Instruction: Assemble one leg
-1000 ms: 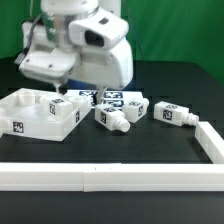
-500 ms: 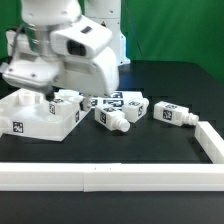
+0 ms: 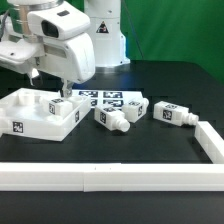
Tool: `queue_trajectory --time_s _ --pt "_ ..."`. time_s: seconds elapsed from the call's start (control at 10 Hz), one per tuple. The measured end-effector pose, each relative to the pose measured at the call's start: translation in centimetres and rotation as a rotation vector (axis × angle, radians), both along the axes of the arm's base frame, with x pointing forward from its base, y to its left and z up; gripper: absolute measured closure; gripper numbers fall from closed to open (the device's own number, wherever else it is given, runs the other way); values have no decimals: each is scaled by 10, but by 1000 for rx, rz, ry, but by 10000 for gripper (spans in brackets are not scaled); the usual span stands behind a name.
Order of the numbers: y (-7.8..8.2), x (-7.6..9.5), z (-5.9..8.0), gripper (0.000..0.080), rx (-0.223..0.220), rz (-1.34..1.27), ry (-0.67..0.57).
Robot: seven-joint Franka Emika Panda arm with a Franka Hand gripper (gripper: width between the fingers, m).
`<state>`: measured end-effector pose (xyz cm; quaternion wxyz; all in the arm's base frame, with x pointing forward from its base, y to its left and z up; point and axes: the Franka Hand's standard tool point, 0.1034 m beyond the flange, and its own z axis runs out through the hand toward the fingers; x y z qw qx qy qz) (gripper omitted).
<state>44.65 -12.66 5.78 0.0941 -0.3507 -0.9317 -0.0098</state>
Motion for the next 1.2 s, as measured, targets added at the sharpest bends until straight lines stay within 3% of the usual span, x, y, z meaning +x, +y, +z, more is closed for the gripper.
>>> queue_trajectory --time_s 0.3,0.5,0.7,0.8,1.2 --pt "-1 -1 0 151 0 -3 1" --pt "-19 -20 4 151 20 -223 12" --pt "-10 -27 3 151 -43 -419 49" --pt "4 -26 5 151 -93 -513 103" --pt "-1 -27 4 151 -76 -462 93"
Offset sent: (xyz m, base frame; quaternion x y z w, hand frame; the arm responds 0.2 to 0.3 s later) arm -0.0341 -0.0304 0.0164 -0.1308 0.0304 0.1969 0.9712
